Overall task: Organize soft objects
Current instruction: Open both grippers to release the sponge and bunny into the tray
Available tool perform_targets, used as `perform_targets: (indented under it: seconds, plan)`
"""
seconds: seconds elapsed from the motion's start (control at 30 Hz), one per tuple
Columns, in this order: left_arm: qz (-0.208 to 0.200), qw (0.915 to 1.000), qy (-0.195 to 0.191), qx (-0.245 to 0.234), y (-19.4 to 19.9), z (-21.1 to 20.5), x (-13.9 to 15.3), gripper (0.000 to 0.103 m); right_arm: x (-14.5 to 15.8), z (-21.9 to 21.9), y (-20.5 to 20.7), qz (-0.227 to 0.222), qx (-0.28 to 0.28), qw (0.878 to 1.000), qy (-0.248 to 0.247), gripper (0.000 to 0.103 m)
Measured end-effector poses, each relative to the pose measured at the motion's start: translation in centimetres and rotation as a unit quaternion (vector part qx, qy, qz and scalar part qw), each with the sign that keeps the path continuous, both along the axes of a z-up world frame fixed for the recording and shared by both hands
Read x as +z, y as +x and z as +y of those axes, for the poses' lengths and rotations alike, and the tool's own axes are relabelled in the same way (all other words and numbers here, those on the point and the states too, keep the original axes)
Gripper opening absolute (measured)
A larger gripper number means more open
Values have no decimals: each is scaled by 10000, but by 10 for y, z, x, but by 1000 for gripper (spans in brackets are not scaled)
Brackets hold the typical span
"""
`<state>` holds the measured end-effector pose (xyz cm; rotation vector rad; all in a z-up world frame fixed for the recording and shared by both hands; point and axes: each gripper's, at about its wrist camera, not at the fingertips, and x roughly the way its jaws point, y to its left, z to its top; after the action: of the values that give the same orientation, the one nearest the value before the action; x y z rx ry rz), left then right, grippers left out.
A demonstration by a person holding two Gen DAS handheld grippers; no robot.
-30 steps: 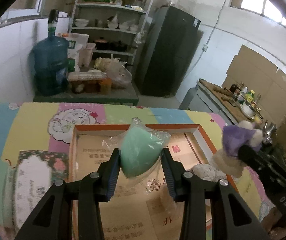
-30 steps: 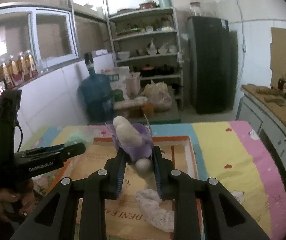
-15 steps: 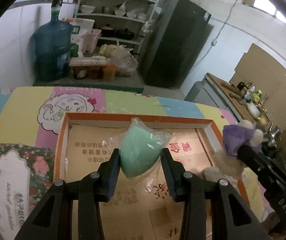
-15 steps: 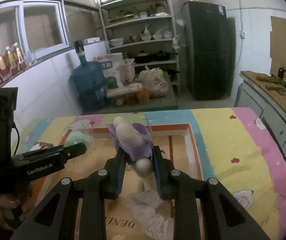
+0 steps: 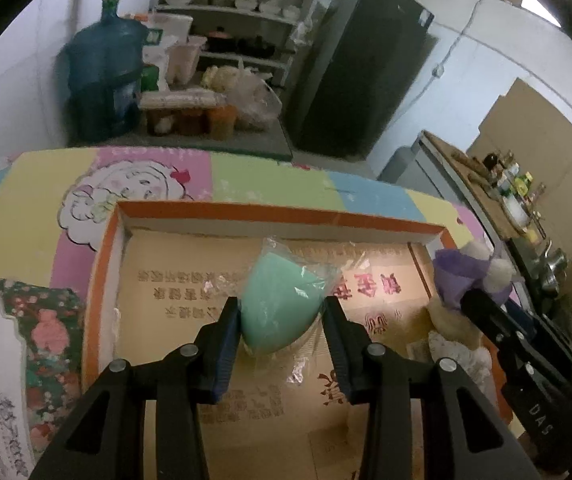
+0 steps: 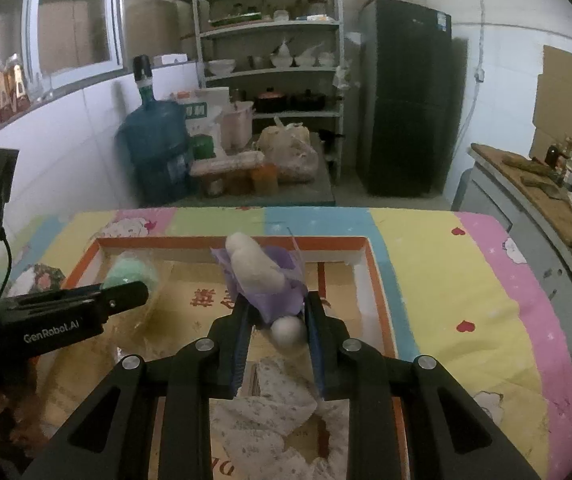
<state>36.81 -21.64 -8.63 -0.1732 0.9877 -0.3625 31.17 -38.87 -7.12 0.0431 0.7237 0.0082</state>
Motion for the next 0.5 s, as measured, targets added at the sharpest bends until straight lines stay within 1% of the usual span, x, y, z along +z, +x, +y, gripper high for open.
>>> perform_targets:
  seconds: [0.1, 0.13, 0.23, 0.3, 0.37, 0.43, 0.5]
  plan:
    - [205, 9998, -47, 53, 4, 2, -5, 44, -1, 3, 1, 26, 42, 10000, -19, 28]
    - [210, 9997, -73, 70, 4, 3, -6, 44, -2, 4, 1, 26, 56, 10000, -6, 29]
    - [176, 9997, -12, 146, 4, 5, -5, 52, -2, 1, 1, 30, 100, 9999, 96, 32]
    - [165, 9997, -10, 152, 3, 6, -4, 57, -3, -2, 1, 28, 147, 9996, 254, 34]
    - [93, 9999, -16, 122, 0, 5, -1, 61, -3, -3, 0, 42, 182, 9991, 386, 37]
    - [-86, 9998, 88, 133, -5, 4, 4, 67, -2, -3, -1, 41, 217, 9987, 470, 43]
    - [-171, 9997, 107, 139, -8, 2, 9, 74, -2, -2, -2, 37, 267, 9982, 545, 47]
